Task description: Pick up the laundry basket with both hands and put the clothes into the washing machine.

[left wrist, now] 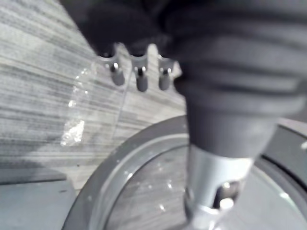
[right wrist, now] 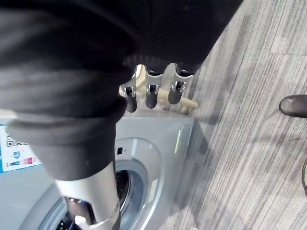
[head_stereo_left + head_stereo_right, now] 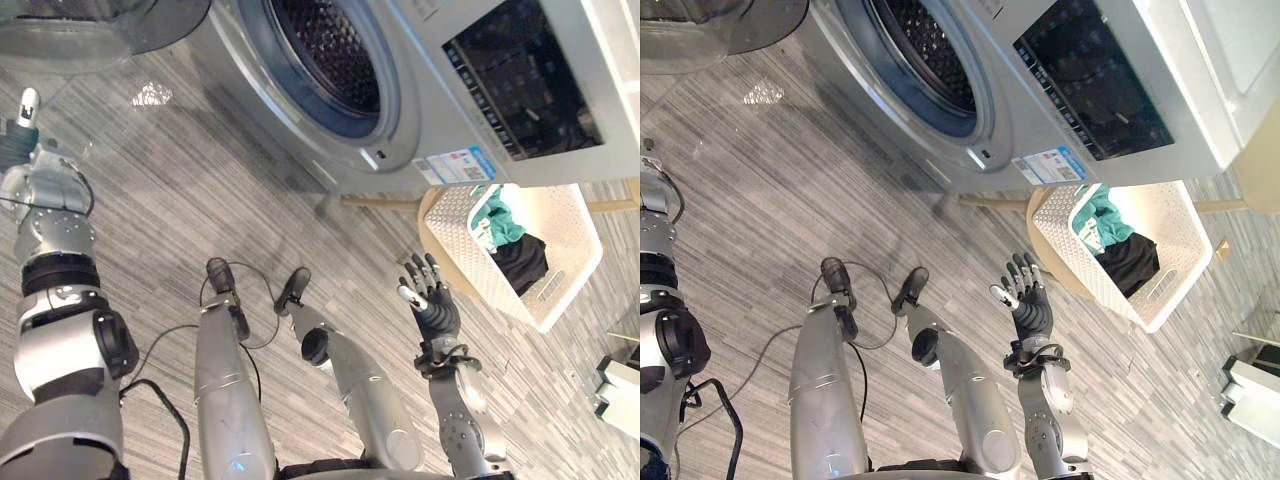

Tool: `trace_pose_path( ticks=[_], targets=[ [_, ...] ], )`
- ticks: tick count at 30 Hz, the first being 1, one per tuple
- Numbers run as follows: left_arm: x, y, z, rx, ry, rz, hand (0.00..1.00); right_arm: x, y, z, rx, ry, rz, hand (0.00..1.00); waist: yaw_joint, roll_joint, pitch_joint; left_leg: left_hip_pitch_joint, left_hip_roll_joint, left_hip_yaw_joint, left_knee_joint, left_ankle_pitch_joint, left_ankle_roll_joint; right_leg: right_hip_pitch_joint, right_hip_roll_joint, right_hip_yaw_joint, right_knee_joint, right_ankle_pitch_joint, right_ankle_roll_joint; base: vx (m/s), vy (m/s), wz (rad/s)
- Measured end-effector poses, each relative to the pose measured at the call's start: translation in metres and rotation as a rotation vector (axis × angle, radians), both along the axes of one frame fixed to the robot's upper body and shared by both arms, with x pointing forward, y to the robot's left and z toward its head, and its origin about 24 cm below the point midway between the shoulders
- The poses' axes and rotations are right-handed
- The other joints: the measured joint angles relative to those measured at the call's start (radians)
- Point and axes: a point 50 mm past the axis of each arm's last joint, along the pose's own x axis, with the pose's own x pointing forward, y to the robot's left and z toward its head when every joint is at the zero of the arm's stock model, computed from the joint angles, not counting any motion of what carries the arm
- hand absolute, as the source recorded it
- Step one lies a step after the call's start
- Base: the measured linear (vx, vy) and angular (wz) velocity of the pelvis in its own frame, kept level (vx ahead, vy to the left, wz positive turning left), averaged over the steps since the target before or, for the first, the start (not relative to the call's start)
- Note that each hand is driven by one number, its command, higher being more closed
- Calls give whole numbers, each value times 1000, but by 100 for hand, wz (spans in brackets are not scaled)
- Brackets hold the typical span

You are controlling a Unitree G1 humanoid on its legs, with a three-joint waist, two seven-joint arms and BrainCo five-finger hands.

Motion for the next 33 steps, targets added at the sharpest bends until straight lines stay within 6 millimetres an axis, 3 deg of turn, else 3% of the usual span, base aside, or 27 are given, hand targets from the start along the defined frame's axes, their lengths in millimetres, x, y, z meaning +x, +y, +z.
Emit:
trace_pose_path(
  ticks=[3, 4, 5, 6, 7, 10, 12, 13, 14, 16, 19, 23, 29, 33],
  targets=[
    [-9, 2, -45, -74, 79, 19, 0, 0, 1, -3, -10, 6, 12, 0, 5, 12, 9, 97, -12, 20, -26, -3, -6, 63, -17, 15, 31, -36, -13, 121, 36, 17],
    [-13, -2, -69, -104, 131, 20, 0, 0, 0, -6, -17, 21, 14, 0, 8, 18, 13, 143, -18, 29, -36, -8, -13, 88, -28, 21, 57, -58, -12, 112, 47, 19],
    [-15, -9, -94, -120, 196, 9, 0, -1, -2, -11, -24, 44, 9, 0, 15, 25, 17, 186, -27, 37, -48, -8, -14, 111, -44, 25, 85, -79, -14, 102, 43, 21],
    [-16, -14, -106, -135, 224, 0, 0, -1, -3, -13, -28, 52, 7, 0, 19, 30, 20, 207, -31, 40, -53, -9, -16, 125, -50, 27, 97, -90, -10, 76, 24, 32],
    [-23, -29, -142, -158, 311, -34, 0, -1, -5, -18, -34, 72, -2, 0, 25, 45, 28, 273, -53, 48, -73, -9, -20, 163, -77, 30, 140, -124, -11, 52, 6, 30],
    [-43, -45, -189, -161, 450, -69, 0, -2, -11, -26, -48, 112, -17, 0, 25, 61, 24, 363, -88, 63, -120, -1, -29, 211, -112, 40, 178, -155, -11, 42, 4, 24],
    [-75, -74, -246, -189, 615, -139, 0, -6, -25, -41, -74, 185, -55, 0, 20, 116, -33, 438, -127, 70, -182, 12, -29, 257, -139, 45, 182, -171, 3, 104, 23, 22],
    [-84, -82, -258, -196, 653, -161, 0, -8, -30, -45, -85, 203, -65, 0, 20, 133, -52, 453, -137, 71, -199, 17, -26, 264, -144, 45, 180, -172, 4, 148, 43, 18],
    [-101, -99, -280, -195, 731, -212, 0, -10, -40, -51, -103, 237, -85, 0, 20, 170, -86, 494, -156, 73, -236, 25, -26, 293, -155, 45, 172, -175, 9, 122, 35, 16],
    [-134, -121, -306, -171, 830, -276, 0, -15, -51, -59, -128, 277, -114, 0, 8, 212, -137, 574, -183, 79, -296, 34, -24, 353, -167, 46, 154, -183, 25, 144, 47, 16],
    [-170, -143, -324, -123, 900, -365, 0, -24, -65, -68, -170, 329, -164, 0, -1, 239, -217, 657, -200, 88, -358, 46, -31, 416, -166, 48, 122, -182, 31, 137, 19, 3],
    [-190, -169, -332, -116, 920, -441, 0, -33, -91, -70, -226, 364, -277, 0, -4, 248, -283, 747, -217, 100, -445, 72, -37, 484, -159, 51, 70, -172, 48, 71, 5, -1],
    [-202, -206, -340, -16, 994, -618, 0, -36, -125, -58, -290, 369, -465, 0, -17, 275, -345, 862, -235, 155, -548, 96, -41, 550, -140, 105, 4, -142, 79, 24, 46, -23],
    [-195, -223, -337, 78, 984, -751, 0, -26, -131, -49, -313, 339, -491, 0, -36, 277, -354, 894, -244, 188, -564, 94, -39, 545, -143, 147, 28, -139, 83, -13, 55, -31]
  ],
)
